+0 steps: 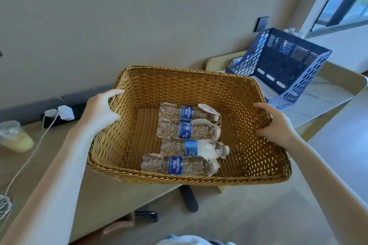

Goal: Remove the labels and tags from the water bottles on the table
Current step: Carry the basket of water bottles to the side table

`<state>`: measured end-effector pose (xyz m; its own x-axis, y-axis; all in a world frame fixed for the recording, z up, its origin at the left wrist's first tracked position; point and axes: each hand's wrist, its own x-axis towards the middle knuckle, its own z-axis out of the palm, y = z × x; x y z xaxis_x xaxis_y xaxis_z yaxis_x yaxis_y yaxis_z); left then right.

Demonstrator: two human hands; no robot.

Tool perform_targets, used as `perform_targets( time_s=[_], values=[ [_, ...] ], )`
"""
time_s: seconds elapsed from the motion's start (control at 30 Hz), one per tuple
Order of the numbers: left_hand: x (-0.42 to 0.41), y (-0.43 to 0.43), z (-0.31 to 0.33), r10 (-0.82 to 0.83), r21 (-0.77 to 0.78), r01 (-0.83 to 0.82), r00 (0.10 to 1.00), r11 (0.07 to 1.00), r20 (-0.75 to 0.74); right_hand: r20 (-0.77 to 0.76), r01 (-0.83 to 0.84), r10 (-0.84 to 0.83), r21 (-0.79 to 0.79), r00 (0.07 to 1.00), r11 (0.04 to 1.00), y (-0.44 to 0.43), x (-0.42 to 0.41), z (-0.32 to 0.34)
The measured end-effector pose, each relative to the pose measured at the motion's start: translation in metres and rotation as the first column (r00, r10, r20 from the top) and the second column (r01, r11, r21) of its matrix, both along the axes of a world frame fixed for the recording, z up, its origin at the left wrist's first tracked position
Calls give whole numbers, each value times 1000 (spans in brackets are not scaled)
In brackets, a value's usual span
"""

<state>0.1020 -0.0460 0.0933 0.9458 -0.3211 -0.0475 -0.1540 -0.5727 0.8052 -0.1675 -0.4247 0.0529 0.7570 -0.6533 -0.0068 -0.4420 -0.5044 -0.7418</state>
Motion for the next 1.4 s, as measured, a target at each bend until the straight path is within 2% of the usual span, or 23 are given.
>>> perform_targets(
  time_s=[0.3,0.4,0.7,0.93,1.17,1.4],
  values=[
    [-35,-58,5,-203,104,194,975,976,88,13,147,-147,-28,989,989,-20,-77,-1],
    [-46,-88,2,-274,147,256,954,956,121,21,229,-229,6,973,974,-28,-115,-5],
    [-103,-188,-21,-518,161,495,836,854,181,60,455,-457,54,887,889,-41,-246,-20],
    [-165,-268,-35,-711,187,686,681,703,173,11,654,-657,87,754,751,-19,-348,-34],
    [-237,-340,-50,-864,193,843,490,503,113,-47,797,-797,89,602,597,27,-438,-38],
    [-302,-396,-59,-949,191,933,279,303,145,-59,925,-923,28,380,379,90,-483,-32]
  ],
)
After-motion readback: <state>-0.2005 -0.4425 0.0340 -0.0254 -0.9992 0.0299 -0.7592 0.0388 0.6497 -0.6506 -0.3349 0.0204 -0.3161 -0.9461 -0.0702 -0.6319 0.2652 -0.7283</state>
